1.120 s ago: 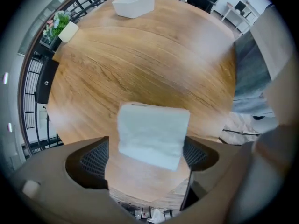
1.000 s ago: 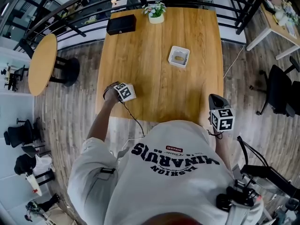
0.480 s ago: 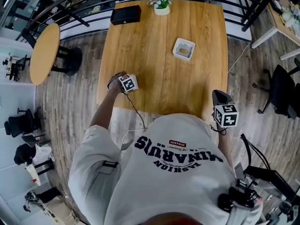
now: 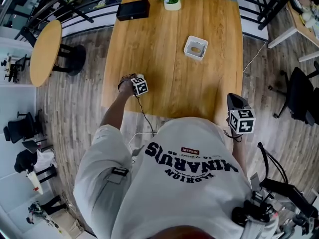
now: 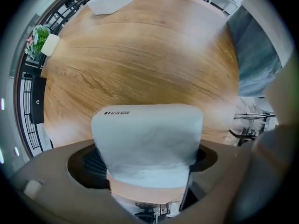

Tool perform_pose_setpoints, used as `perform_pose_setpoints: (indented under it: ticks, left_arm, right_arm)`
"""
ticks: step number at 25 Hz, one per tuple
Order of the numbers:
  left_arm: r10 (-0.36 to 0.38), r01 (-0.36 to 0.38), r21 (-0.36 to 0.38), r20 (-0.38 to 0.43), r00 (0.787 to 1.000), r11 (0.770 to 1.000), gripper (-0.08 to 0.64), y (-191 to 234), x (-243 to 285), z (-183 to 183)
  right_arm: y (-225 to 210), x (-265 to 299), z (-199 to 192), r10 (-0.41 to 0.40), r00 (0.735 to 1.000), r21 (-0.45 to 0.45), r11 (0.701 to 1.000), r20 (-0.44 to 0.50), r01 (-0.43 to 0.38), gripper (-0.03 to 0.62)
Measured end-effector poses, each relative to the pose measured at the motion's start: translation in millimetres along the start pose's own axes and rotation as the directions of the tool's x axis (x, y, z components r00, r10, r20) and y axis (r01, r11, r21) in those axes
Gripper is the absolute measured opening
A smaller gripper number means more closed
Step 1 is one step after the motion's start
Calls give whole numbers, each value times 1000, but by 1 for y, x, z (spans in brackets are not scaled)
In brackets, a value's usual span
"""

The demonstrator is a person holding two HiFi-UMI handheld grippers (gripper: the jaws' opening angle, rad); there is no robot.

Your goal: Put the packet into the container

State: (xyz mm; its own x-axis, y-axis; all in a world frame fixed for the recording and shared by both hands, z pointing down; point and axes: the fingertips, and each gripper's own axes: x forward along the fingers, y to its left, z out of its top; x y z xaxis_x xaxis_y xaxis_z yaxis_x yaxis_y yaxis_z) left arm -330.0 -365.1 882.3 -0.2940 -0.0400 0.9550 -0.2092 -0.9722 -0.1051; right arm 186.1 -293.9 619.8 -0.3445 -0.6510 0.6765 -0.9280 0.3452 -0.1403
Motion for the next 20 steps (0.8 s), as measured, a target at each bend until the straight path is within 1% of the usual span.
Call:
perform_pose_setpoints:
  ticks: [5,9,12,16,18,20]
  left_arm:
    - [33,-32,-34,16,999,999,472,21,-41,-18]
    - [71,-71,-30,-1,997,997,472,36,-83,-44]
    - [88,-88,-15,-25,996,996,472,43,-117,-58]
    - [114,-113,10,-33,993,993,472,52,-163,-65]
    - [130,-129,34,-33,991,991,472,53,-186,-66]
    - [141,-139,75,-32,989,987,472,50,-207,-67]
  right_arm:
    - [0,2,1,6,1000,8,1000,3,-6,9]
    - [8,6,3,25,1000,0,1000,5,-25,9]
    - [10,7,2,36,999,1,999,1,-36,9]
    - [10,10,0,43,999,2,999,-4,-43,9]
    - [8,9,-1,39,999,7,999,-2,-39,9]
    - [8,7,-2,33,999,15,999,3,-33,9]
